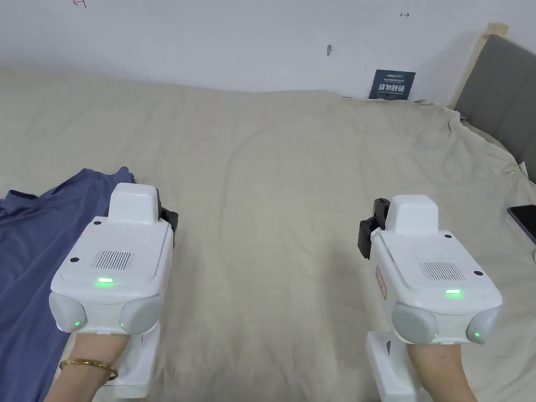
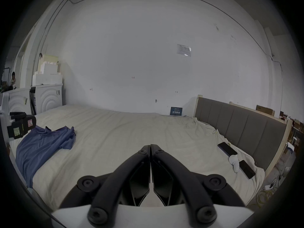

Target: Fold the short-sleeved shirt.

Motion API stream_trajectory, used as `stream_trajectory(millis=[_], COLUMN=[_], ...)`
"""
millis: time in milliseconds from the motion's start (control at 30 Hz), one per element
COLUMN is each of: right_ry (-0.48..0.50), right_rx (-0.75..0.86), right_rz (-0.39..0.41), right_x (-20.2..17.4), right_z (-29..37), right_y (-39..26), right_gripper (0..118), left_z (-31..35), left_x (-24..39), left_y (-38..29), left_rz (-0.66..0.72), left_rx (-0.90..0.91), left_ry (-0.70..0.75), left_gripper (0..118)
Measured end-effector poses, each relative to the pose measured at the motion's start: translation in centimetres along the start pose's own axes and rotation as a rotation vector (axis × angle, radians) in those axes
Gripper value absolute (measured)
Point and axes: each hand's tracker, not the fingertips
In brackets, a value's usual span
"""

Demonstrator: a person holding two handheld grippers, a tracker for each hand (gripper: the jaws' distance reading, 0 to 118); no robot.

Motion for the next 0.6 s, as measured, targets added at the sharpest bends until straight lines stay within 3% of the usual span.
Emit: stream_trajectory(millis=[100,167,233,267,333,367,433,500,533,600], right_ry=[-0.009,-0.03,-0.063,-0.053,0.051,0.07,0.139,0.159,0.175,0.137], right_rx=[0.006,0.043,0.18,0.243,0.348,0.39,0.456,0.475,0.454,0.398], right_rz=[0.09,0.343,0.836,1.043,1.45,1.618,1.904,1.959,1.923,1.714], right_x=[-0.1,-1.0,-3.1,-3.8,-4.9,-5.1,-5.1,-5.0,-5.2,-5.7], right_z=[0.0,-0.3,-0.3,-0.3,0.0,0.0,0.1,0.2,0.3,0.4], right_y=[0.5,1.4,1.8,1.6,0.9,0.2,-1.1,-1.5,-1.2,0.2], right_gripper=[0,0,0,0,0,0,0,0,0,0], left_z=[-0.1,-0.4,-0.4,-0.4,-0.4,-0.3,0.3,0.7,0.6,0.6], left_x=[0.3,1.5,3.2,3.8,4.7,4.9,5.4,5.7,5.4,5.2], left_y=[0.2,0.5,-0.1,-0.6,-1.9,-2.2,-2.1,-2.0,-2.0,-1.6], left_rz=[-0.106,-0.422,-0.922,-1.129,-1.57,-1.686,-1.741,-1.776,-1.787,-1.755], left_rx=[-0.004,0.025,0.167,0.227,0.377,0.43,0.482,0.509,0.522,0.507], left_ry=[0.013,0.046,0.058,0.044,-0.003,-0.036,-0.104,-0.137,-0.143,-0.145], left_gripper=[0,0,0,0,0,0,0,0,0,0])
